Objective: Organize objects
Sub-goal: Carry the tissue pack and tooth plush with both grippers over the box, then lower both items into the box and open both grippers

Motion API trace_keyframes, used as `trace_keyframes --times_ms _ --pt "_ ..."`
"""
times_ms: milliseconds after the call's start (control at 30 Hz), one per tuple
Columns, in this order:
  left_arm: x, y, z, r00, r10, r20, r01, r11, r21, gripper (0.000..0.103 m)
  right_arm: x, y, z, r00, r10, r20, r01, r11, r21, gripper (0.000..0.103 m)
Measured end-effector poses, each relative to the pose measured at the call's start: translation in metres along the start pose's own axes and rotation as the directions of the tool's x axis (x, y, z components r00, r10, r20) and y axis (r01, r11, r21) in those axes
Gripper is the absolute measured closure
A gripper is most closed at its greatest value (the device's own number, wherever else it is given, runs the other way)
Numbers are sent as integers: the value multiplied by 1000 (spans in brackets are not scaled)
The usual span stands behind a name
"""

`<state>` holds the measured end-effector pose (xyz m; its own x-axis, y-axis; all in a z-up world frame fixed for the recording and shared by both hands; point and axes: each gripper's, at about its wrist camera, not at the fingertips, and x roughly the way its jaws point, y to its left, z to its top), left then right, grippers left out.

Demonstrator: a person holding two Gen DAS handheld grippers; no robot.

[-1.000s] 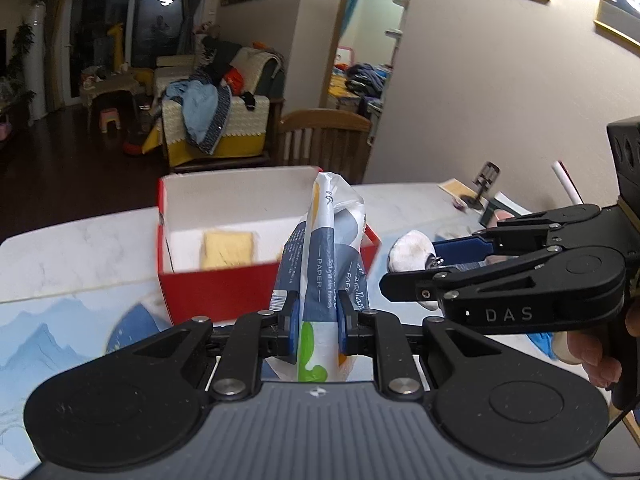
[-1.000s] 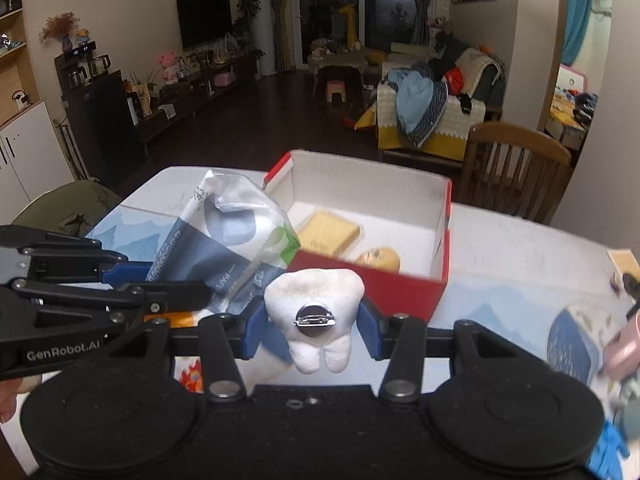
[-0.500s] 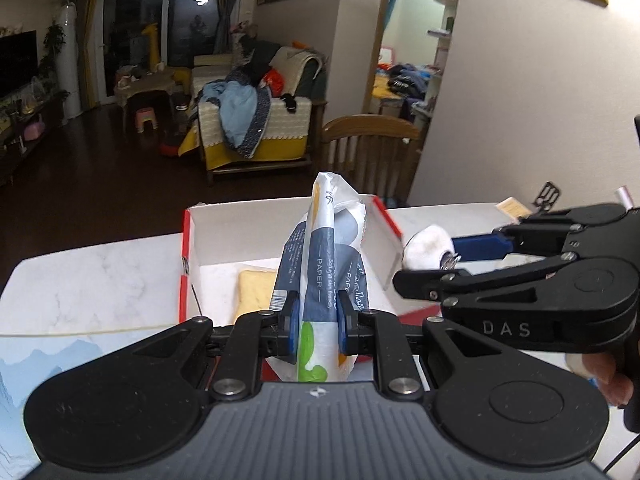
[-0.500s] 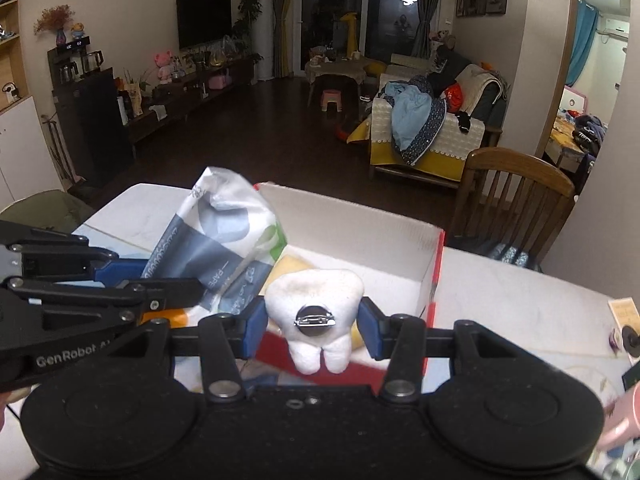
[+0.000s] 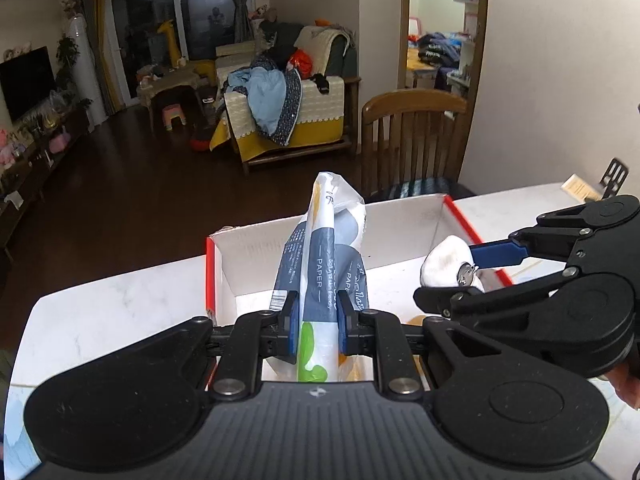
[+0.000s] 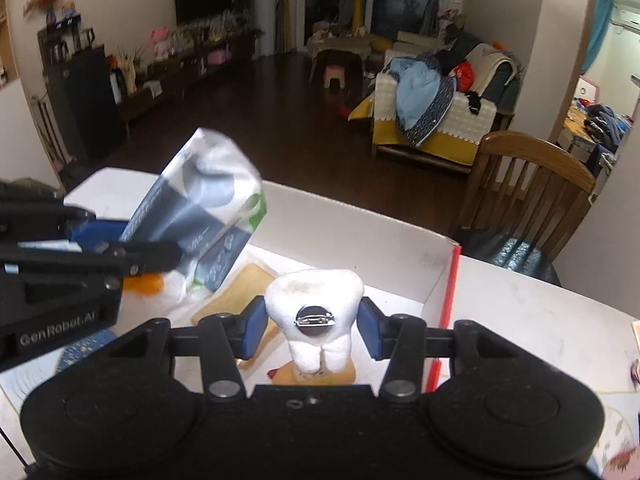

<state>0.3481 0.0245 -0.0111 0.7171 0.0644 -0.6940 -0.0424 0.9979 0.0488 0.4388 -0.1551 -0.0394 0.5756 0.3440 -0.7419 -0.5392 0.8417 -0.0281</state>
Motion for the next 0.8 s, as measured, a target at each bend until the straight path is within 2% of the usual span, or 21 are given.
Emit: trace_keyframes --times_ms 267,433,800 --pt "50 9 5 990 31 -136 -33 999 -14 86 44 3 -1 995 -15 -98 12 999 -30 55" --pt "73 14 1 979 4 -205 -12 999 -35 86 61 7 -7 991 -21 -132 15 999 -47 55" --pt "101 15 -7 958 -28 -285 17 999 -42 86 78 11 -20 983 -12 -186 2 999 -53 55"
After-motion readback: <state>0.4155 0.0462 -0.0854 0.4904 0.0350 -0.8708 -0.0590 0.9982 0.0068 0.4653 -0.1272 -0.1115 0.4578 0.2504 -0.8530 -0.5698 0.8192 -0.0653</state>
